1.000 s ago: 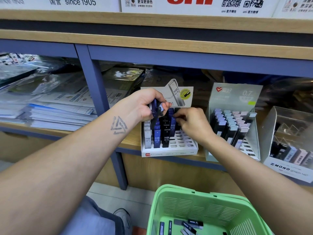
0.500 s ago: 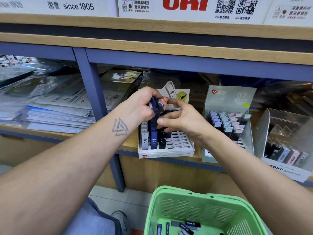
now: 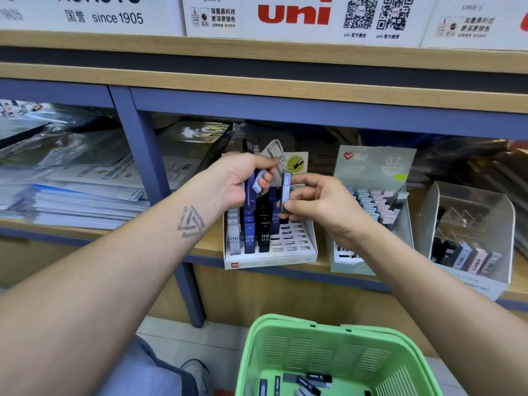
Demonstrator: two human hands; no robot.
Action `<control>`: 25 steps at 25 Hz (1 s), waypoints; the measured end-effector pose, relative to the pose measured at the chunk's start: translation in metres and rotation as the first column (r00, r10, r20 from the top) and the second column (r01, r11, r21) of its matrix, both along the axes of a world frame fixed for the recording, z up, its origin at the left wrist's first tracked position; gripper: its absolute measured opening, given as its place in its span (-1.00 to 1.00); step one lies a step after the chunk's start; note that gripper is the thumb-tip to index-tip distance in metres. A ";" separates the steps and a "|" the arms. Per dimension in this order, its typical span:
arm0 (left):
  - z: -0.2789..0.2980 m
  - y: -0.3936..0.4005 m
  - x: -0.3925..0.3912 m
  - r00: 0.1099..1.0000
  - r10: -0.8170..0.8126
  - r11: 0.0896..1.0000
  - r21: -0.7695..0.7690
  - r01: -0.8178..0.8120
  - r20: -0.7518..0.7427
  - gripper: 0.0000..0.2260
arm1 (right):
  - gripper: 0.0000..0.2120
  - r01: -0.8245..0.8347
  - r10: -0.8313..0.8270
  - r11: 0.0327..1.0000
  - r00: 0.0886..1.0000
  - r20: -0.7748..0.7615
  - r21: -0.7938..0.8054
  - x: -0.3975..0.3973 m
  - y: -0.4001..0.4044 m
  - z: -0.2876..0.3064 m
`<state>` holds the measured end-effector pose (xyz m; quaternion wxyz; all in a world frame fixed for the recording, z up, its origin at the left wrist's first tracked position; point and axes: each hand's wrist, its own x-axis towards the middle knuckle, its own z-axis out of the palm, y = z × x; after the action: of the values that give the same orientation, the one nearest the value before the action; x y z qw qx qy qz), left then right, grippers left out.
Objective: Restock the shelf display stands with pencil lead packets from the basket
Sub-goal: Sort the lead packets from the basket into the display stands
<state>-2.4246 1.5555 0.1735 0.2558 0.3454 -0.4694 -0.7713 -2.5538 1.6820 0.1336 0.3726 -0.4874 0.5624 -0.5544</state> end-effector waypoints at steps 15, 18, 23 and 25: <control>0.013 0.078 -0.064 0.985 -0.168 0.954 -0.245 0.171 0.034 -0.87 | -0.59 0.009 -0.010 0.999 1.000 -0.004 -0.051 -0.069 0.077 0.032; 0.013 0.091 -0.088 0.979 -0.196 0.962 -0.181 0.203 0.055 -0.92 | -0.64 0.133 -0.133 0.991 0.991 -0.018 -0.007 -0.091 0.091 0.038; 0.004 0.114 -0.127 0.951 -0.301 0.940 -0.148 0.308 0.067 -0.89 | -0.81 0.304 -0.304 0.953 0.953 0.000 -0.003 -0.126 0.118 0.033; -0.001 0.124 -0.142 0.933 -0.352 0.923 -0.137 0.360 0.082 -0.89 | -0.85 0.328 -0.328 0.945 0.945 0.007 0.002 -0.138 0.130 0.028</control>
<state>-2.5667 1.6798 0.1722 0.1237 0.2555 -0.5878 -0.7576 -2.6923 1.8120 0.1615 0.2775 -0.3850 0.6343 -0.6103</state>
